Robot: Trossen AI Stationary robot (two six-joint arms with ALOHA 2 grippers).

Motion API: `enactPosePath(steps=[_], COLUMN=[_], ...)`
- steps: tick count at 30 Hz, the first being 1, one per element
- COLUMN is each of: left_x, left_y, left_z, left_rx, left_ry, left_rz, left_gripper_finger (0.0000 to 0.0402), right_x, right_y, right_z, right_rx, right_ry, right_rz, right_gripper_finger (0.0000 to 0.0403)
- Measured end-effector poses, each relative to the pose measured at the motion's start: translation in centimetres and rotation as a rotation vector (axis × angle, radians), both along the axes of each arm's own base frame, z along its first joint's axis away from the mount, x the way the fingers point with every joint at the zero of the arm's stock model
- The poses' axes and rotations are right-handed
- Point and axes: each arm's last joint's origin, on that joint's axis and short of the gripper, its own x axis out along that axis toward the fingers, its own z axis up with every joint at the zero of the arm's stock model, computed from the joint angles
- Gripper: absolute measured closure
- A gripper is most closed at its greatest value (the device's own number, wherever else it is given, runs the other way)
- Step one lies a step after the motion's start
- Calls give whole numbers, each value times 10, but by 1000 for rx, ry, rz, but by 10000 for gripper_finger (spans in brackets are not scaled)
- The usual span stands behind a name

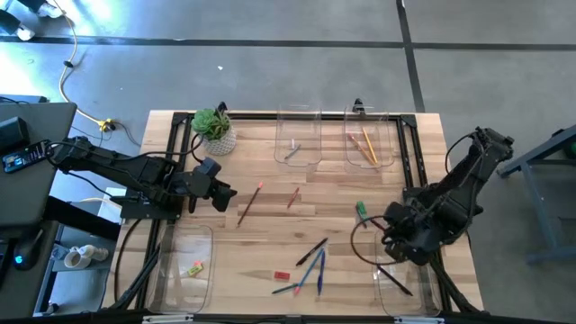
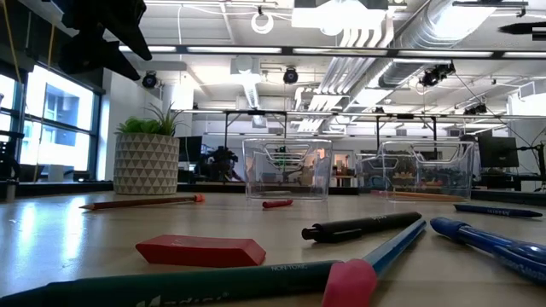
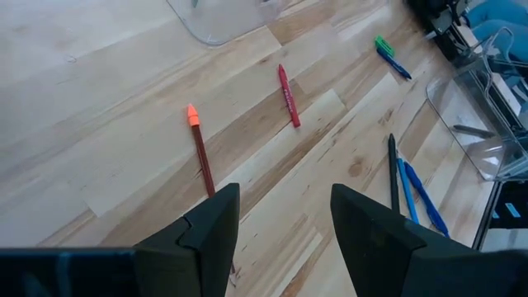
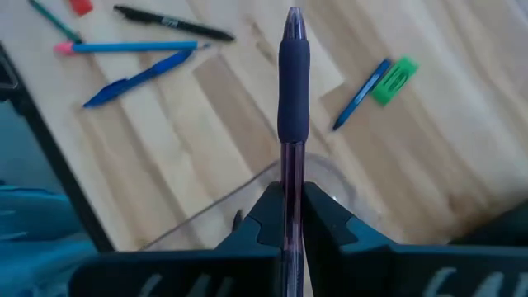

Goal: Sort crayons/erasers/pens/pencils in bins
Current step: Put the purple pen into the bottom right transparent bin

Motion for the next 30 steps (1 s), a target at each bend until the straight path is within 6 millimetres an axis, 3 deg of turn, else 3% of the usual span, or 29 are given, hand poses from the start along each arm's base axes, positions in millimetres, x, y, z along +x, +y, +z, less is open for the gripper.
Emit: enactPosePath(steps=[11,18,26,30], left_x=[5,27,48,57], left_y=[-1,-4,-7,-8], left_z=[-4,-15,-31,-27], left_rx=[-34,-35,-31,-22], left_ry=[11,15,60,71], left_rz=[32,30,28,19], left_gripper_finger=[220,220,220,220], right_x=[-25,-35,-37,-34], right_y=[30,52,77,92], right_z=[-8,-20,-43,-61], right_rx=[41,46,9,5], right_ry=[17,58,119,202], right_rz=[31,43,59,67], right_gripper_finger=[400,400,400,400])
